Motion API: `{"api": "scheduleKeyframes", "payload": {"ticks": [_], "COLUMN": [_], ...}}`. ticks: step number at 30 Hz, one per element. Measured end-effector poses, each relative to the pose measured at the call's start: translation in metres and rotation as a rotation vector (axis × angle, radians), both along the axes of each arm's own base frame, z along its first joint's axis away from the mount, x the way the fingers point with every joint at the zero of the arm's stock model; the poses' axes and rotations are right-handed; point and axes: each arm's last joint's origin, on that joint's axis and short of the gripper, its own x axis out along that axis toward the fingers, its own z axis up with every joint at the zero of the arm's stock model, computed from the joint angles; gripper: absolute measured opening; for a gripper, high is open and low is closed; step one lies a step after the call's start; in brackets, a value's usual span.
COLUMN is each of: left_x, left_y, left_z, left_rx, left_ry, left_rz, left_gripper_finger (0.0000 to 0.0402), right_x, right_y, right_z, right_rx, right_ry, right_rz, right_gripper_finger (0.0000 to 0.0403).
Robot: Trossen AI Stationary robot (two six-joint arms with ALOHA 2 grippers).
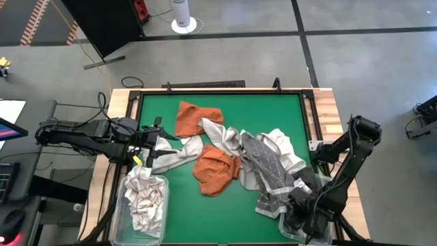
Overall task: Sort towels by color in basket
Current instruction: Put the gray squared towel into the right transparent bin
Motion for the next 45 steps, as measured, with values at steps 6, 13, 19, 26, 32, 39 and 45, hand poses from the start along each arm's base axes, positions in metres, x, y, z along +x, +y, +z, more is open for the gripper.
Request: {"api": "scheduleKeyframes", "payload": {"ticks": [6,13,19,26,32,39,45], "left_x": [0.000,0.000,0.000,0.000,0.000,0.000,0.000], "left_y": [0.000,0.000,0.000,0.000,0.000,0.000,0.000], "left_z": [0.000,0.000,0.000,0.001,0.001,0.001,0.000], "left_rx": [-0.001,-0.001,0.001,0.005,0.005,0.003,0.002], "left_ry": [0.000,-0.002,-0.004,-0.006,-0.006,-0.005,-0.004], "left_rz": [0.000,0.000,0.000,-0.002,-0.002,-0.001,-0.001], "left_gripper_finger": [0.0208,0.0208,0.0208,0.0208,0.0208,0.0208,0.0208], "right_x": [0.009,0.023,0.022,0.032,0.038,0.032,0.020], "right_y": [-0.004,-0.029,-0.052,-0.063,-0.060,-0.065,-0.078], "right_z": [-0.001,-0.014,-0.029,-0.034,-0.026,0.019,0.076], "right_rx": [0.009,-0.070,-0.109,-0.100,-0.084,-0.073,0.001], "right_ry": [0.002,0.027,0.208,0.210,0.178,0.202,0.153], "right_rz": [-0.055,-0.197,-0.229,-0.102,0.078,0.106,0.007], "right_gripper_finger": [0.0034,0.0027,0.0033,0.0031,0.0066,0.0163,0.0243]}}
